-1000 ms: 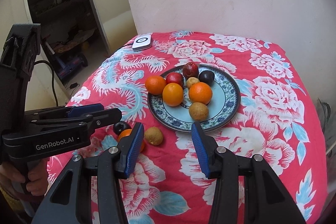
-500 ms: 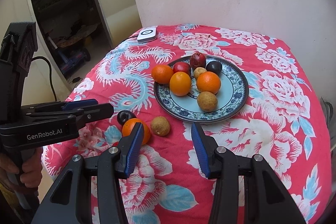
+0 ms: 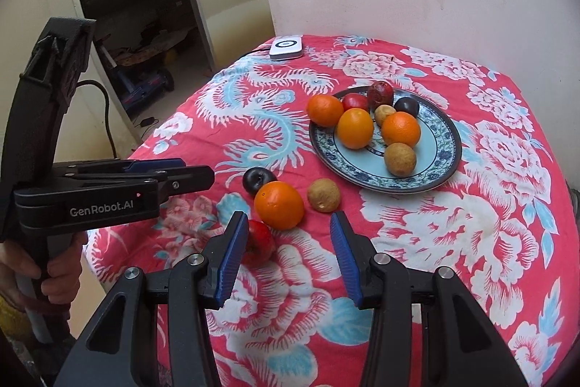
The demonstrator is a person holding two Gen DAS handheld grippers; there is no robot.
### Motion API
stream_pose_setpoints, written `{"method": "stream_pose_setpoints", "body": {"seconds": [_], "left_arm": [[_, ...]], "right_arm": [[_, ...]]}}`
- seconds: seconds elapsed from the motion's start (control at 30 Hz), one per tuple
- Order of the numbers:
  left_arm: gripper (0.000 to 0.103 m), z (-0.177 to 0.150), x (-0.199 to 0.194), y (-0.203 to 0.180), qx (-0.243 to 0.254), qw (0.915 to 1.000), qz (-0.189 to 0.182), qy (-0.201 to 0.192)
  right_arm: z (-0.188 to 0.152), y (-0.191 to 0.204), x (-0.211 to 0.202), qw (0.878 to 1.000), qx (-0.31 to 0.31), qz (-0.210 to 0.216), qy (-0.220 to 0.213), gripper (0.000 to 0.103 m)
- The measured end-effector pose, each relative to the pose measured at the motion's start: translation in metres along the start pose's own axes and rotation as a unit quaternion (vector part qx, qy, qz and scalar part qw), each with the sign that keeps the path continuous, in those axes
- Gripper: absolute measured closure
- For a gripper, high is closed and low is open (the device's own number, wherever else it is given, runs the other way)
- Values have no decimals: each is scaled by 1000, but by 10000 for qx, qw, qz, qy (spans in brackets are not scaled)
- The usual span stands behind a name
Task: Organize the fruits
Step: 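Grasp the red apple with the right tool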
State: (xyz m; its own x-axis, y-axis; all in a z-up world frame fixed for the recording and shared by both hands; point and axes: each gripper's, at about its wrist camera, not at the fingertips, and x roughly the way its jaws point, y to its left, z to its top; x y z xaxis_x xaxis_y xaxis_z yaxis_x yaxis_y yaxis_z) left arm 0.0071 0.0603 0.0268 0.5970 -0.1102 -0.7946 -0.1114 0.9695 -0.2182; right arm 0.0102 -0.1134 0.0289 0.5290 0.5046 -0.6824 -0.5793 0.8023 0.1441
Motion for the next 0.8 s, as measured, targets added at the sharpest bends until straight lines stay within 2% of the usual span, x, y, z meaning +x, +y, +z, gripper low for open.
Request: {"method": "stream_pose_setpoints", "body": {"seconds": [0.17, 0.6, 0.67, 0.8], "left_arm": [[59, -4, -1, 4, -58, 10000, 35, 17], [59, -11, -2, 1, -71, 10000, 20, 42], [59, -11, -2, 1, -68, 10000, 12, 39], [59, -13, -3, 0, -58, 10000, -9, 37]], "right_arm": [[-2, 5, -5, 10000, -73, 55, -30, 55], [-11, 21, 15, 9984, -345, 268, 352, 55], [-11, 21, 18, 9984, -315, 263, 391, 58], [-11, 20, 21, 9984, -288, 224, 423, 70]]}}
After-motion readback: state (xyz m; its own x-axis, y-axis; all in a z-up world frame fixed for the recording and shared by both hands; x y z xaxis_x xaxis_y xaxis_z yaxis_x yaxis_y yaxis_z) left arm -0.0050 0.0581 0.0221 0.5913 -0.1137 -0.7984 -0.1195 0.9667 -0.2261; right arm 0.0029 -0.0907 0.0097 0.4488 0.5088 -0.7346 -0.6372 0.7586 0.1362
